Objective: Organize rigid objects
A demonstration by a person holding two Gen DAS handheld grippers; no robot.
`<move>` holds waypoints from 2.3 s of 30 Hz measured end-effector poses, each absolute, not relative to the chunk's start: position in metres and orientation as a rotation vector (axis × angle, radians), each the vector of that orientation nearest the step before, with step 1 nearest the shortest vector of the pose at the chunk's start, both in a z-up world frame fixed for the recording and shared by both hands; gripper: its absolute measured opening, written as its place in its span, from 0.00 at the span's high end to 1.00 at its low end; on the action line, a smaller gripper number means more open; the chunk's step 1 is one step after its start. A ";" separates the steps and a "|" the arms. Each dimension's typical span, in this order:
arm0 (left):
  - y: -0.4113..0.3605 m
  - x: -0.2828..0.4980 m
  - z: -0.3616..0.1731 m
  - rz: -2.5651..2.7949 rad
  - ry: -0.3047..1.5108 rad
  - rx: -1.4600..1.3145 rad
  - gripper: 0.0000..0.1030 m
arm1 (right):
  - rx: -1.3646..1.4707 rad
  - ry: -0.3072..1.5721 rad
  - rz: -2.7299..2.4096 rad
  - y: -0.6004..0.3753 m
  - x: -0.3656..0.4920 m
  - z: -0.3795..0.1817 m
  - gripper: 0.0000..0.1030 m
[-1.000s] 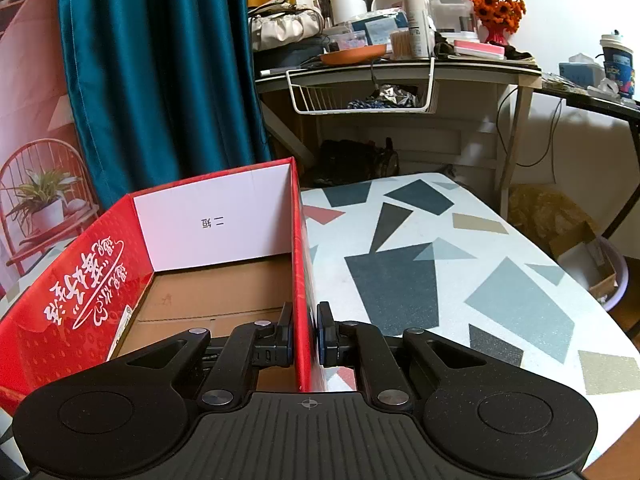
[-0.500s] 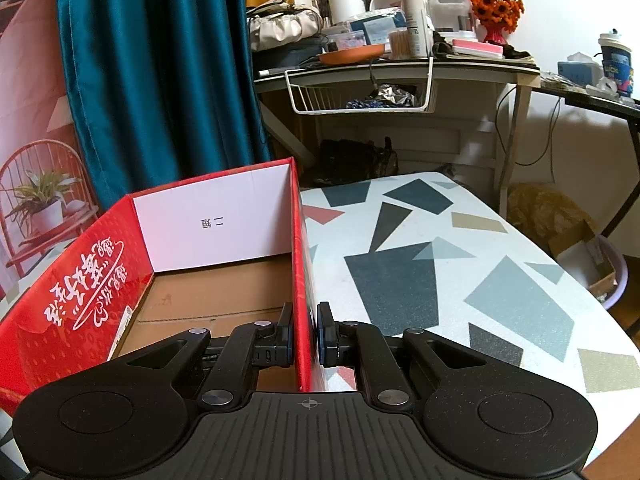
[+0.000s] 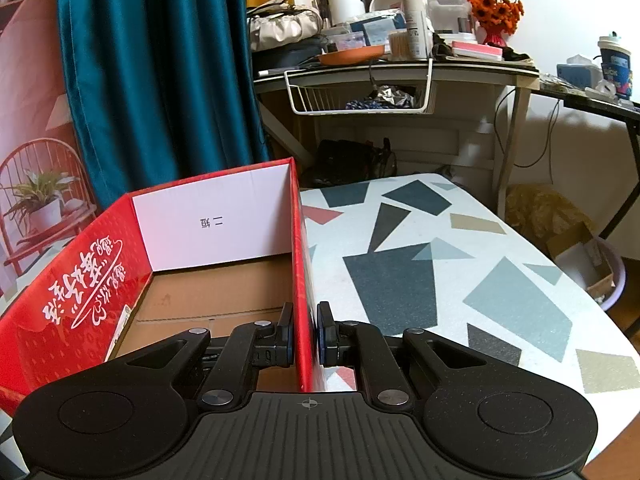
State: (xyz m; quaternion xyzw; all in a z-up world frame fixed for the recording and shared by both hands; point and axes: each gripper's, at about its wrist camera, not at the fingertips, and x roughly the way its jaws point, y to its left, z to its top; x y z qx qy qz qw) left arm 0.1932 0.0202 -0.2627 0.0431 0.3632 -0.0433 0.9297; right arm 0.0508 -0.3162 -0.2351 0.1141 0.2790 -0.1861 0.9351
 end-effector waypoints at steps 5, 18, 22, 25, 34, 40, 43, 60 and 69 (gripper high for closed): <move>0.021 0.193 -0.263 -0.092 0.740 0.090 0.63 | 0.231 0.570 -0.381 -0.316 0.050 -0.235 0.91; 0.033 0.201 -0.234 -0.110 0.663 0.011 0.64 | 0.228 0.572 -0.385 -0.316 0.050 -0.234 0.91; 0.023 0.208 -0.237 -0.123 0.713 0.095 0.87 | 0.233 0.571 -0.383 -0.315 0.050 -0.234 0.91; 0.028 0.210 -0.253 -0.115 0.803 0.072 0.87 | 0.235 0.569 -0.381 -0.315 0.050 -0.234 0.91; 0.047 0.206 -0.253 -0.141 0.864 -0.037 0.64 | 0.242 0.570 -0.381 -0.313 0.050 -0.234 0.91; 0.052 0.195 -0.239 -0.180 0.901 -0.064 0.48 | 0.241 0.572 -0.376 -0.312 0.049 -0.233 0.90; 0.047 0.186 -0.242 -0.194 0.926 -0.006 0.45 | 0.247 0.572 -0.378 -0.312 0.049 -0.233 0.90; 0.031 0.198 -0.254 -0.149 0.884 0.107 0.64 | 0.243 0.572 -0.376 -0.312 0.049 -0.233 0.90; 0.018 0.220 -0.230 -0.177 0.782 0.141 0.64 | 0.243 0.573 -0.376 -0.312 0.049 -0.233 0.90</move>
